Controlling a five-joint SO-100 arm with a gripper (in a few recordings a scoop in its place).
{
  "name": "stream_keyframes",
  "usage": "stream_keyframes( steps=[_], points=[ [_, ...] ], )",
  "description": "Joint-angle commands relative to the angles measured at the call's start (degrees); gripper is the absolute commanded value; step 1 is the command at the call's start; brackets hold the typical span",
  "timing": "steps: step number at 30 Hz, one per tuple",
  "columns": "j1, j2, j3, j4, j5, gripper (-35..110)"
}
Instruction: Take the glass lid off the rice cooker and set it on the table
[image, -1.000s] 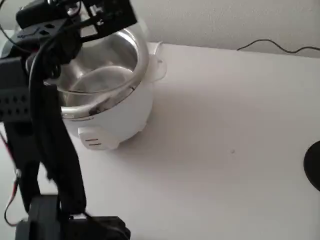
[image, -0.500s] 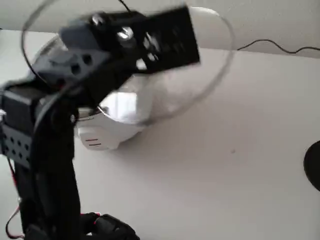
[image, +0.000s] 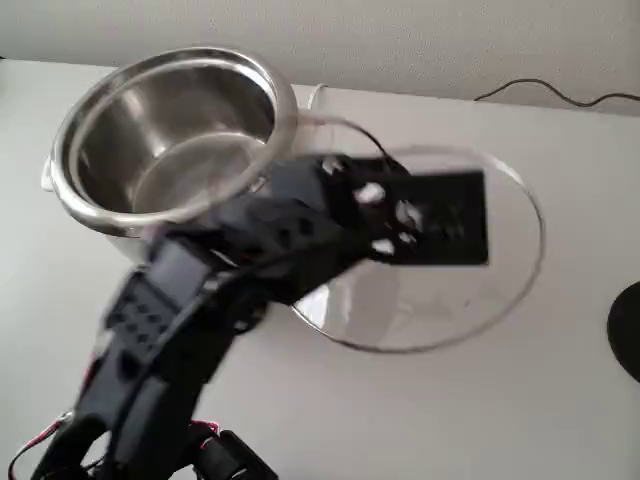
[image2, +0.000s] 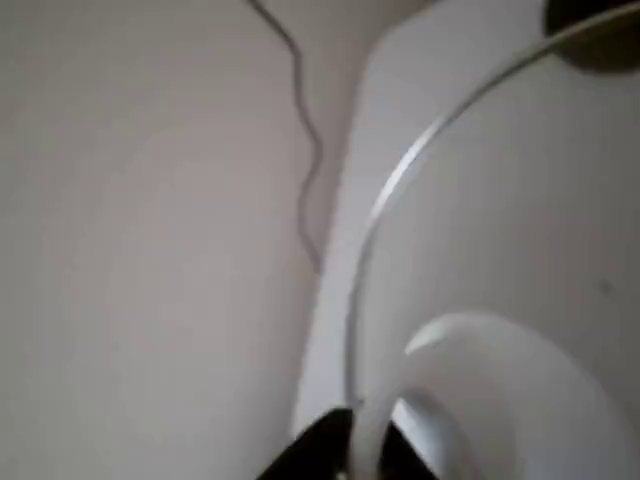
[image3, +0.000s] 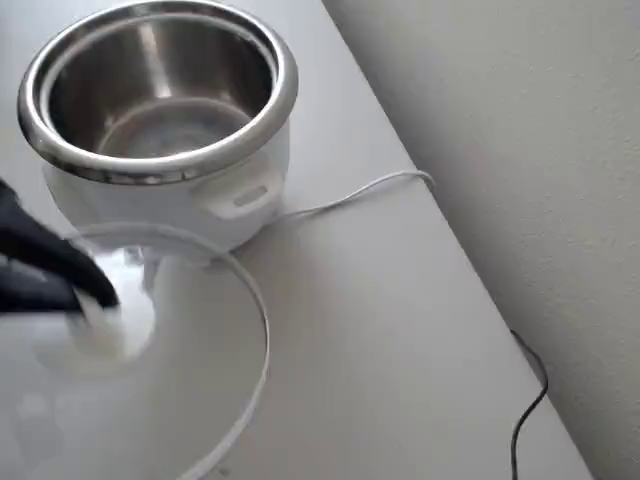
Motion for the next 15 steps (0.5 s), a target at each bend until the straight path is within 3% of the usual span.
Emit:
stream_keyframes(
  steps=[1, 15],
  points=[
    [5.63, 3.60, 0.35, -10.90, -1.41, 0],
    [10.99, -11.43, 0.35, -27.16, -4.13, 0]
  ],
)
